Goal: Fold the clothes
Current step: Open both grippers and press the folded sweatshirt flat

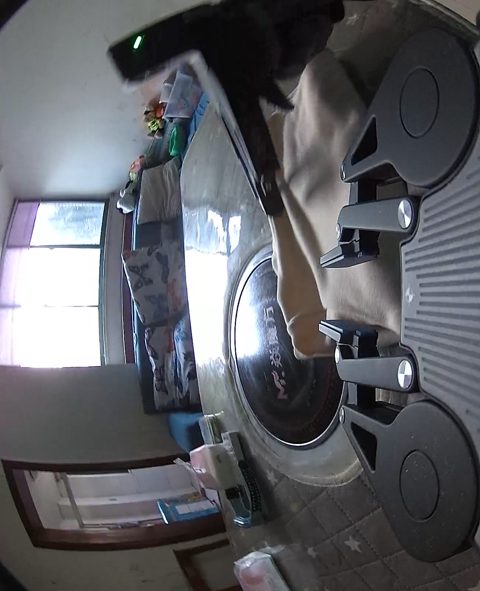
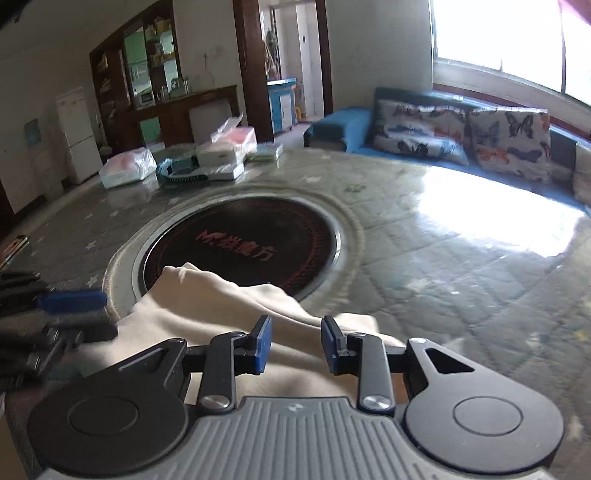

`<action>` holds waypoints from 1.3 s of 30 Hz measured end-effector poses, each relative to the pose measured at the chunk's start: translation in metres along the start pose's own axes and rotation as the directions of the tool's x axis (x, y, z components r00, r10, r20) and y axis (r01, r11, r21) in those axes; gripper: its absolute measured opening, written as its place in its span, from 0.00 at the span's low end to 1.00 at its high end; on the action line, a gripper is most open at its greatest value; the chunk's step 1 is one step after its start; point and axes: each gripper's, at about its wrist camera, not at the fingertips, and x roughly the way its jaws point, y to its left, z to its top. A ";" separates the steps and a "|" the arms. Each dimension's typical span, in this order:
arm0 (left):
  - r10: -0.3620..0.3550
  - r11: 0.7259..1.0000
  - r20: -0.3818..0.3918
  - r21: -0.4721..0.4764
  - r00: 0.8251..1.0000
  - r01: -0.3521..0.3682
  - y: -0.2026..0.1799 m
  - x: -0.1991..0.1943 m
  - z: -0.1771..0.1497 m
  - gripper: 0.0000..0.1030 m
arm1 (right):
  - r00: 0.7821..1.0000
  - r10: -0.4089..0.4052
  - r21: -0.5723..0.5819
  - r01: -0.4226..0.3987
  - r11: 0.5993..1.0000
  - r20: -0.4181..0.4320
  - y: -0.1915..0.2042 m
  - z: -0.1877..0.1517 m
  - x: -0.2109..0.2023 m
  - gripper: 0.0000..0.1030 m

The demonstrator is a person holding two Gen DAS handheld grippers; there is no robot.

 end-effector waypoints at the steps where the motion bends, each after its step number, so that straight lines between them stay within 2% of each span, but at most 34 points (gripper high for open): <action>1: -0.009 1.000 -0.007 0.000 1.000 0.009 -0.001 0.002 -0.001 0.33 | 1.000 0.005 0.000 -0.005 1.000 -0.011 0.004 0.002 0.006 0.28; 6: -0.012 0.999 -0.036 0.041 0.999 0.013 -0.006 0.011 -0.013 0.33 | 0.999 -0.035 0.028 0.035 0.999 -0.011 0.005 0.005 0.031 0.29; 12: -0.013 1.000 -0.021 0.009 1.000 0.014 0.002 0.007 -0.012 0.35 | 0.999 -0.043 0.025 0.043 0.999 -0.012 0.007 0.012 0.031 0.30; 15: -0.019 1.000 -0.015 0.007 1.000 0.019 0.002 0.005 -0.013 0.35 | 1.000 0.019 -0.012 -0.019 1.000 0.004 0.019 0.018 0.022 0.30; 18: -0.020 1.000 -0.025 -0.004 0.999 0.020 0.003 0.008 -0.016 0.35 | 0.997 0.079 -0.057 -0.080 0.995 -0.019 0.036 0.022 0.029 0.29; 24: -0.029 0.999 -0.025 -0.019 0.999 0.029 0.007 0.006 -0.020 0.35 | 0.995 0.078 -0.103 -0.084 0.991 -0.066 0.059 0.026 0.061 0.22; 28: -0.044 0.999 -0.023 -0.029 0.999 0.043 0.010 0.006 -0.020 0.35 | 0.995 0.080 -0.057 -0.084 0.995 -0.067 0.057 0.034 0.074 0.22; 32: -0.072 0.996 -0.026 -0.055 0.997 0.071 0.016 0.007 -0.019 0.35 | 0.995 0.079 -0.049 -0.082 0.995 -0.055 0.050 0.041 0.065 0.22; 35: -0.098 0.994 -0.025 -0.059 0.995 0.097 0.020 0.008 -0.017 0.35 | 0.998 0.066 -0.050 -0.066 0.997 -0.014 0.042 0.044 0.037 0.23; 39: -0.135 0.990 -0.030 -0.055 0.990 0.133 0.025 0.011 -0.015 0.35 | 1.000 -0.025 -0.049 0.026 0.998 0.007 0.025 0.028 -0.005 0.23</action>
